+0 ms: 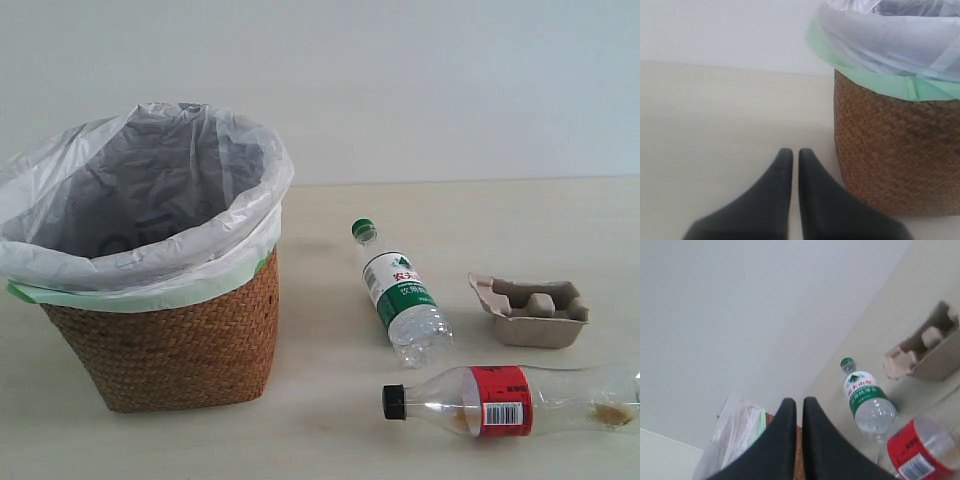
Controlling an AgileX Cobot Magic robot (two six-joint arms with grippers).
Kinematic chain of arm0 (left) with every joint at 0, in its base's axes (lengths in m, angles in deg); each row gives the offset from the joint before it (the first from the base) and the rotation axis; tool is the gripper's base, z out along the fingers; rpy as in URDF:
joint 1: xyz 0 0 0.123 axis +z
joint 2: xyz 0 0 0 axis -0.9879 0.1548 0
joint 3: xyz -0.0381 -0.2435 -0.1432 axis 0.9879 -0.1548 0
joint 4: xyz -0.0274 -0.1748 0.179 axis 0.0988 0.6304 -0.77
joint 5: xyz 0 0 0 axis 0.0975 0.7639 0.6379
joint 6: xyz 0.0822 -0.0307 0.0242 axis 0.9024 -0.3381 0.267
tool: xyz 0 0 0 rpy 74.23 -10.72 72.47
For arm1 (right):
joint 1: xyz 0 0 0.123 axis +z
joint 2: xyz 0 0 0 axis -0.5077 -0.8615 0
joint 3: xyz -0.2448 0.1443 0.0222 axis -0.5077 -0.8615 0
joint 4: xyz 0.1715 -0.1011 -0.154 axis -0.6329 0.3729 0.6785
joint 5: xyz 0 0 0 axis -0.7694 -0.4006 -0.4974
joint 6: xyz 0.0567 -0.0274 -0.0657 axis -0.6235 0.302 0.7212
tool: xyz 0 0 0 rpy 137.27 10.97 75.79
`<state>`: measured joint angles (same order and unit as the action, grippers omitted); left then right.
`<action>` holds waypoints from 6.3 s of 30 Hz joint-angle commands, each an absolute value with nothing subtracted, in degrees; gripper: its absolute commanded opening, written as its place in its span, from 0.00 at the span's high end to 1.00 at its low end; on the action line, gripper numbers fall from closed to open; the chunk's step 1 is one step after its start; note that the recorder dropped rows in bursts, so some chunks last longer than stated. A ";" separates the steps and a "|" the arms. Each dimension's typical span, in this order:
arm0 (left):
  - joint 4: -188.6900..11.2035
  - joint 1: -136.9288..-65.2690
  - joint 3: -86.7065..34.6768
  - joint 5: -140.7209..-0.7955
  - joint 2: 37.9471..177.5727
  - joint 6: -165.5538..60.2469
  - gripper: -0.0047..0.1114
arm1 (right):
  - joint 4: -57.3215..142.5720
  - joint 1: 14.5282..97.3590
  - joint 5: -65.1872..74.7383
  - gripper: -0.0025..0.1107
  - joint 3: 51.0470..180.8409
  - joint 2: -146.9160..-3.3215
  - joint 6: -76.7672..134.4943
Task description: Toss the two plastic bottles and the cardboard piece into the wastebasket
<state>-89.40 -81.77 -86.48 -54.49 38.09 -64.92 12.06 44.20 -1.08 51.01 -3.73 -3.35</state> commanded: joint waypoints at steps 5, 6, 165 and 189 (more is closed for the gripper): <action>-89.69 -81.65 -86.71 -54.87 37.95 -65.23 0.93 | 14.20 43.74 -1.03 0.97 60.00 -8.49 24.57; -89.69 -81.65 -86.71 -54.87 37.95 -65.23 0.93 | 14.20 43.74 -2.14 0.97 61.66 -11.06 26.64; -89.69 -81.65 -86.71 -54.87 37.95 -65.23 0.93 | 28.78 38.09 2.21 0.98 95.18 -78.95 33.56; -89.69 -81.65 -86.71 -54.87 37.95 -65.23 0.93 | 22.12 71.07 -26.61 0.25 139.21 -88.95 26.29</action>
<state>-89.40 -81.77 -86.48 -54.49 38.09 -64.92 18.65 70.63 -20.23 132.55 -87.69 33.91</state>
